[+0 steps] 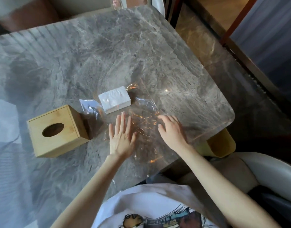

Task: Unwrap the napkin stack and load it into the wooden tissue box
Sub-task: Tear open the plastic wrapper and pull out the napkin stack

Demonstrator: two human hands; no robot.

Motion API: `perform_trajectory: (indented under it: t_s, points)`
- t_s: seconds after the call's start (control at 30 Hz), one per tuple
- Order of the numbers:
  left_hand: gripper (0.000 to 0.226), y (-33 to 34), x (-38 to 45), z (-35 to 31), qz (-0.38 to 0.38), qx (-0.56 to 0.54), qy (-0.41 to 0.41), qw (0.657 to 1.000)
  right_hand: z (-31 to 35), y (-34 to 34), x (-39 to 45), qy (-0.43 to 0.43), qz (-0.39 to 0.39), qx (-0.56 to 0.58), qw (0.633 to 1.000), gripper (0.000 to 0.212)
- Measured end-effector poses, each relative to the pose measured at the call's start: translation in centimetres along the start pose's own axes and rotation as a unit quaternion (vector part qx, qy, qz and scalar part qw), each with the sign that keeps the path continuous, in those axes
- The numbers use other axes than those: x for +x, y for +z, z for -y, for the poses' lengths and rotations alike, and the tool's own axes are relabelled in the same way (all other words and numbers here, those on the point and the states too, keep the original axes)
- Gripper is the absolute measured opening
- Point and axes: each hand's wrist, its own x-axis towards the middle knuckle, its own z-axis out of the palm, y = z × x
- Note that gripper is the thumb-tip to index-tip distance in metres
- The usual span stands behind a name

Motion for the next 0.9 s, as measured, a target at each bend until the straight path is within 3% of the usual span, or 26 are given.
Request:
perform_trajectory:
  t_s: [0.1, 0.3, 0.57, 0.9]
  points:
    - [0.078, -0.1, -0.5, 0.9, -0.01, -0.019, -0.085, 0.996, 1.4, 1.0, 2.9, -0.098, 0.062, -0.089, 0.989, 0.051]
    - [0.073, -0.4, 0.0, 2.7, -0.011, -0.065, -0.189, 0.98, 1.8, 4.9, 4.8, -0.115, 0.17, -0.194, 0.959, 0.067]
    - [0.084, -0.9, 2.5, 4.1, 0.029, -0.051, -0.181, 0.982, 1.2, 6.2, 6.5, -0.092, 0.182, -0.195, 0.959, 0.073]
    - [0.073, -2.8, 6.6, 4.5, 0.047, -0.057, -0.187, 0.98, 1.7, 6.3, 11.5, -0.113, 0.18, -0.208, 0.955, 0.074]
